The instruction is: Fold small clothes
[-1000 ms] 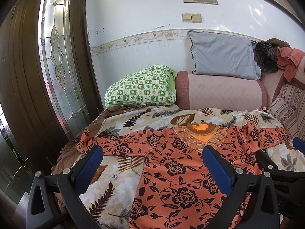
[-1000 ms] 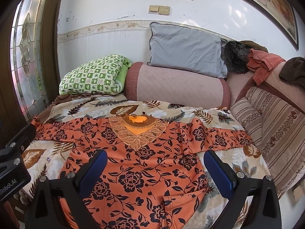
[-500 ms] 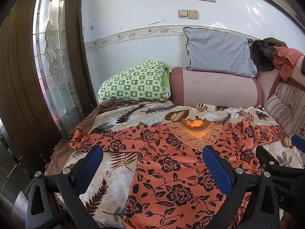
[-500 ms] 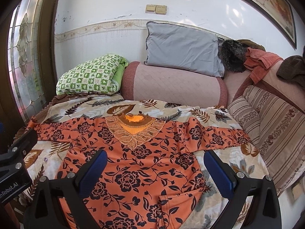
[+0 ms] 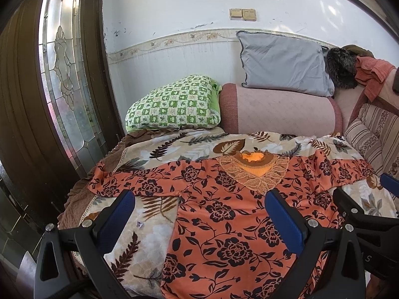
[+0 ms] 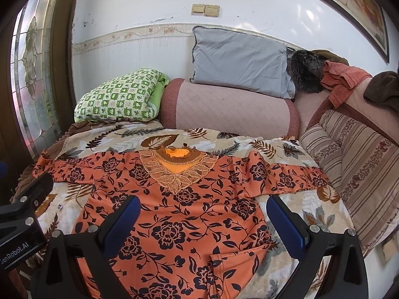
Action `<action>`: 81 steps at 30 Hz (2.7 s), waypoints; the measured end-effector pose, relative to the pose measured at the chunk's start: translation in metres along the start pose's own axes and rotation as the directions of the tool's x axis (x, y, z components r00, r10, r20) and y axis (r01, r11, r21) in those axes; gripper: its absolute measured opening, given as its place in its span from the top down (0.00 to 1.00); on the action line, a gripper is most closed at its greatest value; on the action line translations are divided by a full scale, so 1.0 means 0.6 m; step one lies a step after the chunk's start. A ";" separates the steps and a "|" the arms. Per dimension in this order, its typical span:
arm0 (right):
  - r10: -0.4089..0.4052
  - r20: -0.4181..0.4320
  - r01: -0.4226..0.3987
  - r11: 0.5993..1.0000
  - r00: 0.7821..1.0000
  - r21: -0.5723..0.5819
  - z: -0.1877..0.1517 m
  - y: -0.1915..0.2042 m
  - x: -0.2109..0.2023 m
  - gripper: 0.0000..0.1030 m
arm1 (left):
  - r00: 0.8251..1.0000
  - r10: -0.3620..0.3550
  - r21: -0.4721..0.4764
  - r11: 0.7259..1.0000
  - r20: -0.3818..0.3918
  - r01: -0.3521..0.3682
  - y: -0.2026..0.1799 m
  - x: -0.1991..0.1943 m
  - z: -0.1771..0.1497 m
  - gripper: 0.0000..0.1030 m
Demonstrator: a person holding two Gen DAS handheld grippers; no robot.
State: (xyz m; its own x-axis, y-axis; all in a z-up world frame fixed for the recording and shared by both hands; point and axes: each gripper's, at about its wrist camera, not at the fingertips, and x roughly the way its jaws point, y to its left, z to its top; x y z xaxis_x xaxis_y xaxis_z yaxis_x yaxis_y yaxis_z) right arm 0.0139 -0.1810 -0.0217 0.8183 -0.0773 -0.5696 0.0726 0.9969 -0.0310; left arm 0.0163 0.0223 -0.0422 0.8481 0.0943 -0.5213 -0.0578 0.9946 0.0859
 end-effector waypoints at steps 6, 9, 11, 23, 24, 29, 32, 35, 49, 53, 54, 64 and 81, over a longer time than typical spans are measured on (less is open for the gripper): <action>0.000 0.006 0.000 1.000 1.000 0.003 -0.002 -0.001 0.005 0.01 | 1.000 -0.008 -0.001 1.000 0.009 0.008 0.001 0.000 -0.002 0.00; 0.001 -0.003 -0.001 1.000 1.000 0.001 -0.002 0.000 0.008 0.01 | 1.000 -0.009 -0.002 1.000 0.002 0.009 0.002 0.006 -0.005 0.00; 0.003 -0.007 -0.003 1.000 1.000 -0.002 -0.002 0.002 0.011 0.01 | 1.000 -0.012 -0.001 1.000 -0.004 0.012 0.001 0.009 -0.007 0.00; -0.007 -0.020 0.007 1.000 1.000 0.000 -0.007 -0.005 0.026 0.01 | 1.000 -0.008 0.005 1.000 -0.023 0.008 -0.006 0.034 -0.009 0.00; -0.008 -0.024 0.008 1.000 1.000 0.002 -0.008 -0.010 0.031 0.01 | 1.000 -0.008 0.004 1.000 -0.028 0.008 -0.007 0.044 -0.009 0.00; -0.027 -0.055 0.029 0.999 0.998 0.028 -0.016 -0.062 0.072 0.01 | 0.995 -0.021 -0.050 0.999 -0.092 0.017 -0.010 0.128 0.006 0.00; -0.053 -0.083 0.060 0.996 0.995 0.072 -0.024 -0.135 0.121 0.01 | 0.991 -0.002 -0.091 0.996 -0.134 -0.011 -0.014 0.212 0.024 0.00; -0.062 -0.138 0.086 0.982 0.988 0.168 -0.035 -0.236 0.184 0.01 | 0.978 0.039 -0.155 0.985 -0.205 -0.072 -0.013 0.308 0.040 0.00; 0.176 -0.113 0.020 0.457 0.978 0.889 -0.146 -0.763 0.509 0.37 | 0.989 0.036 -0.069 0.997 -0.146 -0.046 -0.100 0.482 -0.011 0.00; 0.185 -0.142 0.072 0.340 0.973 0.938 -0.175 -0.811 0.581 0.43 | 0.991 0.030 -0.013 0.999 -0.133 -0.032 -0.114 0.501 -0.009 0.00; 0.182 -0.122 0.062 0.305 0.976 0.950 -0.184 -0.822 0.593 0.46 | 0.988 0.024 -0.024 0.999 -0.150 -0.028 -0.112 0.511 -0.012 0.00; 0.091 -0.020 -0.003 0.246 0.996 0.969 -0.170 -0.873 0.649 0.93 | 0.976 0.108 -0.112 0.985 -0.190 -0.130 -0.078 0.555 -0.021 0.00; 0.575 0.290 -0.594 0.458 0.765 0.661 0.158 -0.263 0.480 0.94 | 0.938 0.317 -0.290 0.893 -0.140 -0.345 0.142 0.465 0.019 0.00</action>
State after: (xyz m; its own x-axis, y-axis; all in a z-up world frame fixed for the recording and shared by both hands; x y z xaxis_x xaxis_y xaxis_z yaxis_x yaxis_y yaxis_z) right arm 0.2923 -0.3622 -0.1031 0.8332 0.5093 -0.2155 -0.0762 0.4917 0.8674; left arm 0.2541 0.1328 -0.1704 0.7036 0.4094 -0.5808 -0.4967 0.8678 0.0100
